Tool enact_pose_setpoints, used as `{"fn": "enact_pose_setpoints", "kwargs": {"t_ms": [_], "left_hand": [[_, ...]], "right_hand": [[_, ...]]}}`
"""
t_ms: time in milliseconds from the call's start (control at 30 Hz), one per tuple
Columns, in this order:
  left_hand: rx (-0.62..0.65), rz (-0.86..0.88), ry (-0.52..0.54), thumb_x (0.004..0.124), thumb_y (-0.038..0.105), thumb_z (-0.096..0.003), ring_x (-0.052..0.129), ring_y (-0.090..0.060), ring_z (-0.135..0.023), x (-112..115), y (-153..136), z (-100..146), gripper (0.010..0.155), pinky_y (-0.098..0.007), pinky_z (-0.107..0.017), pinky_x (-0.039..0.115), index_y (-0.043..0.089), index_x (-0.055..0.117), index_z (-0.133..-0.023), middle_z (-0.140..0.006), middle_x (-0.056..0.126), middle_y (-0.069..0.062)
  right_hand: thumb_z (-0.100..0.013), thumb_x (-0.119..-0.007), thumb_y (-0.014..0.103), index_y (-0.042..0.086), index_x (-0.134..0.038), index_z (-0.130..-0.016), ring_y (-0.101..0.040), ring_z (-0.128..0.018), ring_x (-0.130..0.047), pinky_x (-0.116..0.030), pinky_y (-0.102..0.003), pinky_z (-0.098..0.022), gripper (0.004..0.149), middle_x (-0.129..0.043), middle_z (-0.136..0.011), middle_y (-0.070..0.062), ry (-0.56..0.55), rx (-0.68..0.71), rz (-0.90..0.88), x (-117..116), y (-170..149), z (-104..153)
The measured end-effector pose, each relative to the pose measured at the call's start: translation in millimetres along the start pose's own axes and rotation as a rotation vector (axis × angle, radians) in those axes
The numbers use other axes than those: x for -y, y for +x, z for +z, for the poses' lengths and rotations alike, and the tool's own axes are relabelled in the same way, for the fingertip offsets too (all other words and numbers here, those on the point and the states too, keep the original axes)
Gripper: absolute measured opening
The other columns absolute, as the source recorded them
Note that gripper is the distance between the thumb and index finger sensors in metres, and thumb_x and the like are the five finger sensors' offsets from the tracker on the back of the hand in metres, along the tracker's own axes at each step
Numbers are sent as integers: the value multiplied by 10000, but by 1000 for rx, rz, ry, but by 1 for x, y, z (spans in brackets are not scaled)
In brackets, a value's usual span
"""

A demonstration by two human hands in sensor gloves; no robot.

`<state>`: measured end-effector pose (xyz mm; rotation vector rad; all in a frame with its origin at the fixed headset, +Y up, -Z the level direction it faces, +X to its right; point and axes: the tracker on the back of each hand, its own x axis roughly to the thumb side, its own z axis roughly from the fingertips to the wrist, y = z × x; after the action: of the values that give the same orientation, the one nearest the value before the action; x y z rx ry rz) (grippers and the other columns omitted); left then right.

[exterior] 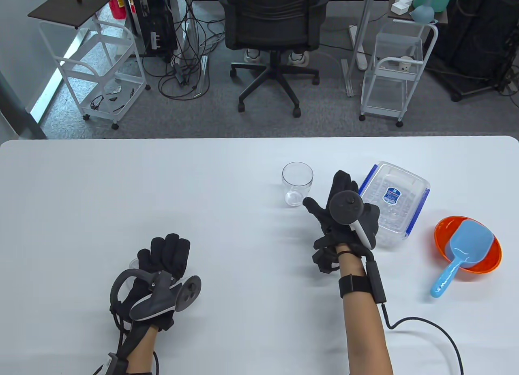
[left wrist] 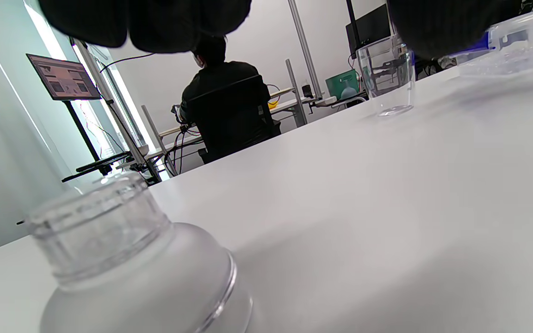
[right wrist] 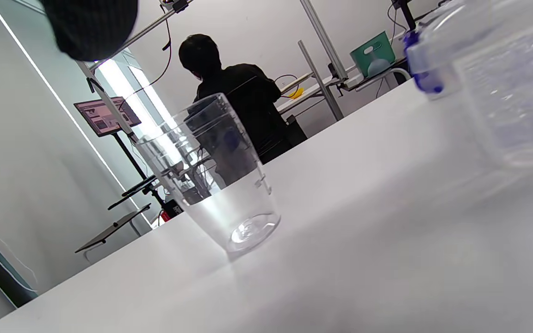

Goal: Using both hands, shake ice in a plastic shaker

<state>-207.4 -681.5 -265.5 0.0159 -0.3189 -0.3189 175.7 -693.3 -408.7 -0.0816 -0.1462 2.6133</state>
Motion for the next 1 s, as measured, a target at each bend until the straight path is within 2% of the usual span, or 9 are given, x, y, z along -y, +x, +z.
{"fn": "enact_pose_setpoints", "kwargs": {"t_ms": [200,367,533,800,1000], "left_hand": [[6,-8,15,633,601,-548,454,-573,-1089,-2,1,0,957,-706,-721,509,35,85,-1090,-1206,255,-295],[20,-27,-5,631,603,-548,455,-569,-1091,1,3,-2,953,-705,-722,509,40,91,-1094,-1208,259,-291],[26,-25,-13,630,602,-549,454,-570,-1091,1,5,-3,950,-704,-723,508,40,93,-1094,-1208,258,-291],[40,-34,-20,631,601,-548,454,-570,-1092,2,8,-5,947,-705,-722,508,43,99,-1097,-1209,262,-290],[40,-34,-14,630,600,-549,452,-570,-1092,1,9,-5,947,-706,-722,506,42,96,-1096,-1209,262,-291]], "right_hand": [[-526,-665,574,67,-24,-1096,-583,-1016,-147,-204,-710,-676,997,-124,-1171,-260,-11,-123,78,15,-38,10],[-535,-638,592,72,-38,-1108,-594,-1012,-128,-187,-719,-667,979,-110,-1173,-267,-27,-275,58,32,-78,20],[-536,-632,596,78,-51,-1114,-590,-1016,-129,-191,-716,-673,970,-108,-1175,-263,-29,-372,-7,40,-111,32],[-543,-625,585,93,-57,-1116,-583,-1020,-139,-221,-701,-698,945,-66,-1168,-245,-6,-398,-98,31,-127,37],[-568,-575,571,89,-112,-1132,-556,-1025,-179,-289,-664,-726,875,-15,-1150,-239,-21,-453,-36,26,-124,32]]}}
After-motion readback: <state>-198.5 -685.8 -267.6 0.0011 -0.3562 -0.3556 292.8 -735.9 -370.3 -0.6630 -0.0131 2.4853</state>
